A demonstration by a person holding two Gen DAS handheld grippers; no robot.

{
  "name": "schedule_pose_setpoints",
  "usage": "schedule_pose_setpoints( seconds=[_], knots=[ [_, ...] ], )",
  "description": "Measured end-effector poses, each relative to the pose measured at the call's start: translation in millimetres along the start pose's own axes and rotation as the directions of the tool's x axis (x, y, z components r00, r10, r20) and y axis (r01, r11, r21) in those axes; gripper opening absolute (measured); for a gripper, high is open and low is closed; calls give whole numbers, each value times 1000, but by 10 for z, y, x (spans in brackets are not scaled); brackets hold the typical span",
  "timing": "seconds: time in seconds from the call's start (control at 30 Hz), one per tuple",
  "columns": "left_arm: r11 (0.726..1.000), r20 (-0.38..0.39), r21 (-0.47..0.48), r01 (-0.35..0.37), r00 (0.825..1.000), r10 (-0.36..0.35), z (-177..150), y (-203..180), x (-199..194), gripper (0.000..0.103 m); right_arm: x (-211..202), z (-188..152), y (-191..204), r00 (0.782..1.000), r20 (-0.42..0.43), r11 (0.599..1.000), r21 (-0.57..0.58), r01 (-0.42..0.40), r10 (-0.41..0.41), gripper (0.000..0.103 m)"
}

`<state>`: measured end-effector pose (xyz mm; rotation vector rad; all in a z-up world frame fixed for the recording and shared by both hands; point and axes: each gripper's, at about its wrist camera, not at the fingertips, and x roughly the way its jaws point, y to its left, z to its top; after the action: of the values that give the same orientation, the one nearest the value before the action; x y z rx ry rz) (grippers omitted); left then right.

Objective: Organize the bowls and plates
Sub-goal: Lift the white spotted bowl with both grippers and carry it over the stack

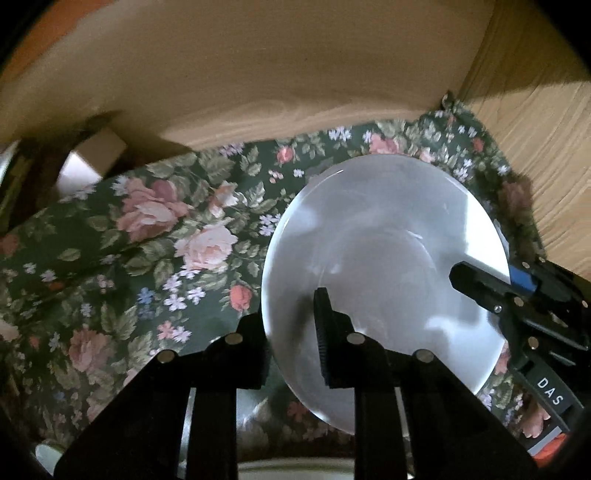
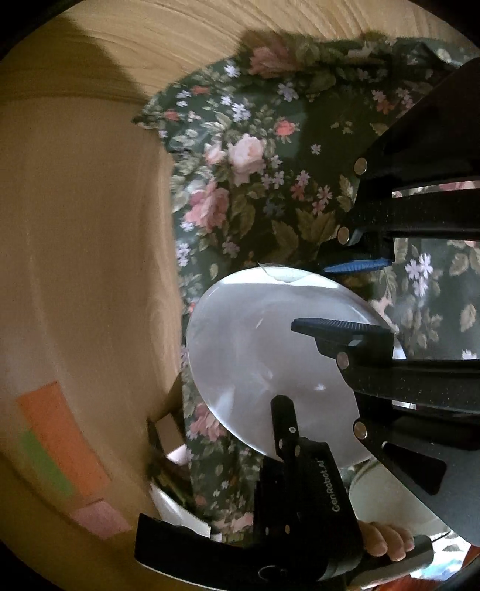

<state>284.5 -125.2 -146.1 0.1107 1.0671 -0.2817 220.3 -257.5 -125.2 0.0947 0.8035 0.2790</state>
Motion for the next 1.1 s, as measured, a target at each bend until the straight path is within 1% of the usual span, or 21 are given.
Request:
schedule_pose_setpoints(
  seconds=[0.3, 0.57, 0.87, 1.1],
  knots=[
    [999, 94, -32, -7, 996, 10, -220, 165, -501, 20, -343, -11, 345, 997, 78, 1000, -21, -22, 24, 20],
    [999, 159, -41, -21, 987, 27, -497, 247, -837, 20, -527, -120, 640, 993, 115, 999, -37, -35, 39, 20],
    [997, 201, -69, -26, 979, 39, -805, 416, -1113, 20, -664, -264, 946, 988, 139, 997, -62, -56, 65, 20],
    [995, 214, -100, -27, 976, 48, -1022, 591, -1275, 20, -738, -339, 1152, 985, 147, 994, -84, -77, 88, 20]
  ],
)
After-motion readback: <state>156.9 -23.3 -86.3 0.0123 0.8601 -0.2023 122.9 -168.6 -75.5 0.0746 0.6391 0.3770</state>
